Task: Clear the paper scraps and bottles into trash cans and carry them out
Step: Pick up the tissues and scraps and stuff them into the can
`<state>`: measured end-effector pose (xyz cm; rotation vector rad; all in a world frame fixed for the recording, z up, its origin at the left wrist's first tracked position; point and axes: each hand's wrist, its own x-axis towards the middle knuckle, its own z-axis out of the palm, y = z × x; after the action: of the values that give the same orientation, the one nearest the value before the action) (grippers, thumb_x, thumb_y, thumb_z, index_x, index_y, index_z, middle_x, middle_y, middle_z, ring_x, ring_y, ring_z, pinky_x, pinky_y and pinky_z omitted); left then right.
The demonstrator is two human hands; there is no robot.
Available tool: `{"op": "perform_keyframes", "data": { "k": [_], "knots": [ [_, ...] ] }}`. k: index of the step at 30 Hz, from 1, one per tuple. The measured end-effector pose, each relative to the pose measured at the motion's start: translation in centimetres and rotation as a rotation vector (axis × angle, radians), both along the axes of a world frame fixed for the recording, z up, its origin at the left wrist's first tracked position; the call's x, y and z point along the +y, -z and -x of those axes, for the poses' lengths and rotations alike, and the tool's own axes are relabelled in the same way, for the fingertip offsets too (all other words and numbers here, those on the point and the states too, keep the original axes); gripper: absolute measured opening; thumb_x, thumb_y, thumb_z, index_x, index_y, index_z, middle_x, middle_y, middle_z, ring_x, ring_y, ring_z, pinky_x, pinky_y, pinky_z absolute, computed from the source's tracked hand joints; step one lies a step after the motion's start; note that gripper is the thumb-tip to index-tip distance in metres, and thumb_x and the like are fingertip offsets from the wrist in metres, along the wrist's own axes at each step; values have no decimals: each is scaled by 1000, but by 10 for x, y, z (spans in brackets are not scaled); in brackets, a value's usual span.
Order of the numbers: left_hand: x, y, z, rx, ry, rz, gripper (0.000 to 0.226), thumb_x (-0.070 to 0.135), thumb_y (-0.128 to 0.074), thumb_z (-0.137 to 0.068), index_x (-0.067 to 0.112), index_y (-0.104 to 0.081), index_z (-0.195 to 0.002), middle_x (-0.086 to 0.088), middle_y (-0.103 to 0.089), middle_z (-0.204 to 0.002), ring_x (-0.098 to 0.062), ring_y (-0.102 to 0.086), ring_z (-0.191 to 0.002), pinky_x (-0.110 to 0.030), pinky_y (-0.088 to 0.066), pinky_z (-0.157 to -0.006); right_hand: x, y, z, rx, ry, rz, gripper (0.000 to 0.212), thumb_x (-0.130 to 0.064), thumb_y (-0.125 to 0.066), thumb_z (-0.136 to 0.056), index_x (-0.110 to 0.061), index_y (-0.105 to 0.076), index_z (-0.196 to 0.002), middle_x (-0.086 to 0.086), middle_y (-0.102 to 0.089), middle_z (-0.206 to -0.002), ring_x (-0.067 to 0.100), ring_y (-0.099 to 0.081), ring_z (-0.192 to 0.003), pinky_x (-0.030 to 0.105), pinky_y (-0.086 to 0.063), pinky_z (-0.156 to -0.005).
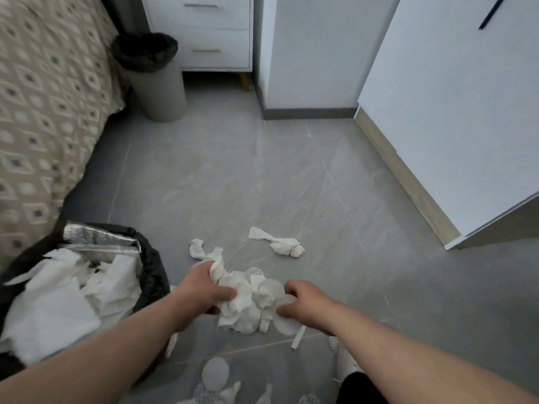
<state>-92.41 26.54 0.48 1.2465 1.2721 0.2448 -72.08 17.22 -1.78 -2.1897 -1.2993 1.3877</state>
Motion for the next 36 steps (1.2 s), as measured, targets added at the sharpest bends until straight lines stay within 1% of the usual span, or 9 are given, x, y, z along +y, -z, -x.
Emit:
{"op": "perform_keyframes", "data": {
  "k": [4,8,13,18,23,27,31,33,36],
  "knots": [
    [14,-73,32,-55,8,-47,21,-7,-75,-66,1,-62,-81,-8,-62,-57,-18,-58,-47,-25,-44,-45,16,-73,9,-17,-57,-83,18,-23,-67,-73,-14,-60,-86,6,-65,-87,13,-56,-72,27,-42,-62],
    [19,-120,94,-68,-51,-66,22,-5,-74,-70,6,-59,-81,-8,-61,-61,-18,-57,-49,-24,-44,-43,22,-127,35,-38,-115,-183,12,-23,-68,-75,-21,-58,-81,-3,-61,-80,9,-55,-68,22,-42,-57],
    [27,-114,190,-114,-353,-99,24,-7,-69,-75,11,-58,-86,-1,-63,-61,-14,-57,-50,-23,-44,-41,38,-137,77,-14,-135,-180,21,-23,-71,-77,-17,-62,-95,5,-68,-97,23,-66,-91,36,-54,-73],
    [33,-73,238,-76,-598,-137,24,-1,-70,-68,5,-63,-91,-13,-68,-74,-25,-62,-63,-27,-50,-48,56,-123,125,74,-146,-150,21,-26,-71,-77,-26,-62,-96,-7,-70,-95,12,-67,-88,30,-56,-69],
    [46,-29,240,173,-421,-318,27,3,-69,-65,12,-62,-90,-10,-68,-88,-24,-64,-79,-26,-49,-60,72,-112,152,106,-137,-137,21,-21,-71,-79,-19,-63,-98,0,-71,-97,17,-68,-89,33,-56,-73],
    [50,1,236,362,-223,-390,53,17,-64,-69,17,-56,-122,-4,-64,-114,-23,-58,-105,-28,-44,-86,75,-107,162,159,-99,-114,21,-18,-70,-81,-17,-63,-100,3,-70,-96,15,-68,-83,24,-53,-59],
    [50,13,225,571,-67,-375,43,22,-56,-85,20,-46,-127,-5,-60,-120,-25,-52,-113,-25,-34,-77,76,-102,165,172,-73,-103,20,-18,-70,-81,-17,-63,-99,4,-70,-97,19,-68,-87,26,-52,-62],
    [50,14,226,576,-80,-398,47,26,-55,-84,21,-43,-129,-5,-58,-120,-25,-51,-114,-24,-31,-75,76,-101,166,180,-68,-93,18,-18,-70,-81,-17,-62,-97,2,-70,-93,16,-67,-83,26,-52,-60],
    [44,12,236,505,-113,-482,76,49,-60,-70,22,-36,-137,-8,-47,-132,-27,-46,-122,-34,-39,-98,76,-104,169,184,-67,-87,15,-18,-69,-82,-20,-61,-95,-2,-69,-91,11,-65,-79,22,-47,-57]
  ]
}}
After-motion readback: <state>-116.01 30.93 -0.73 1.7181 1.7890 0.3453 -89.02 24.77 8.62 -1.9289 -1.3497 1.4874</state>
